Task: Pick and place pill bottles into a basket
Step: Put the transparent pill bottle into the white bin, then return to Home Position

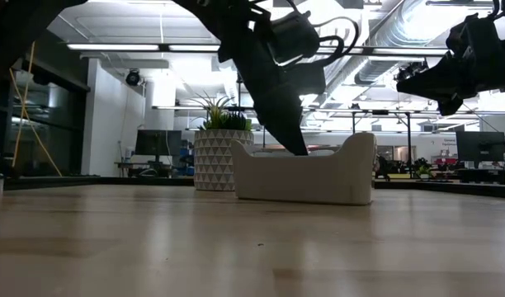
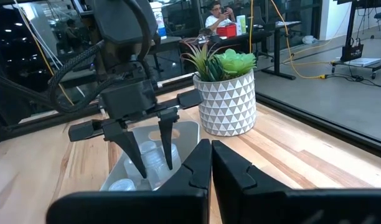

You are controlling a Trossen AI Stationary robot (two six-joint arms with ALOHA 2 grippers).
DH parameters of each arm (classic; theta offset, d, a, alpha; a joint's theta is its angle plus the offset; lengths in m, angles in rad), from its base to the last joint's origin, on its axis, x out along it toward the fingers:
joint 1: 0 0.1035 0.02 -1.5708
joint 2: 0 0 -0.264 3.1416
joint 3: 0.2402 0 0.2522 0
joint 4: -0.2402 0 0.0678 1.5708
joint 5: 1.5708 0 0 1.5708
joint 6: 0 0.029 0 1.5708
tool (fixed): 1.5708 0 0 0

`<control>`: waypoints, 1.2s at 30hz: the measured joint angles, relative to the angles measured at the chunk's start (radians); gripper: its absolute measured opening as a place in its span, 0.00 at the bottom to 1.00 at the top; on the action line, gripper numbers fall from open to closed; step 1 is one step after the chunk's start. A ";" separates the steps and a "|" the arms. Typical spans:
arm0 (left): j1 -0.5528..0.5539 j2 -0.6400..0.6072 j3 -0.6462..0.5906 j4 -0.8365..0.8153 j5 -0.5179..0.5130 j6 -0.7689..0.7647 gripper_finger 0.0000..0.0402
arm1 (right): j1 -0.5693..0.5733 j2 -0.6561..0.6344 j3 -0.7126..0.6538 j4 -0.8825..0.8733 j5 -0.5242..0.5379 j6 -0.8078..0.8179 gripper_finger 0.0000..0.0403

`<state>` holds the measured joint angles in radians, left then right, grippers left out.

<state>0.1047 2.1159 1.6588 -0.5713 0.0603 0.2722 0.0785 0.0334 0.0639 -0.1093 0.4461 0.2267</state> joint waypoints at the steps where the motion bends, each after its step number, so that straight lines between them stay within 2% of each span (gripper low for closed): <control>1: 0.000 0.000 0.000 0.000 0.000 0.009 0.49 | 0.000 0.000 0.000 0.000 0.000 0.000 0.01; 8: 0.000 0.000 0.000 0.000 0.000 0.014 0.51 | 0.000 0.000 0.000 0.000 0.000 0.000 0.01; 18: 0.000 0.000 0.000 0.004 -0.027 0.014 0.70 | 0.000 0.000 0.000 0.000 0.000 0.000 0.01; 24: 0.000 0.000 0.033 -0.007 -0.034 0.013 0.74 | 0.000 0.000 0.000 0.000 0.000 0.000 0.01; 28: 0.000 0.000 0.160 -0.091 -0.107 0.012 0.71 | 0.000 0.000 0.000 0.000 0.000 0.000 0.01; 32: 0.000 -0.005 0.337 -0.223 -0.142 -0.005 0.63 | 0.000 0.000 0.000 0.000 -0.002 0.000 0.00; 36: 0.008 -0.065 0.416 -0.278 -0.021 -0.042 0.44 | 0.000 0.000 0.000 0.000 -0.012 0.000 0.01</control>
<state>0.1129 2.0512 2.0748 -0.8495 0.0396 0.2306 0.0784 0.0330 0.0639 -0.1089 0.4344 0.2268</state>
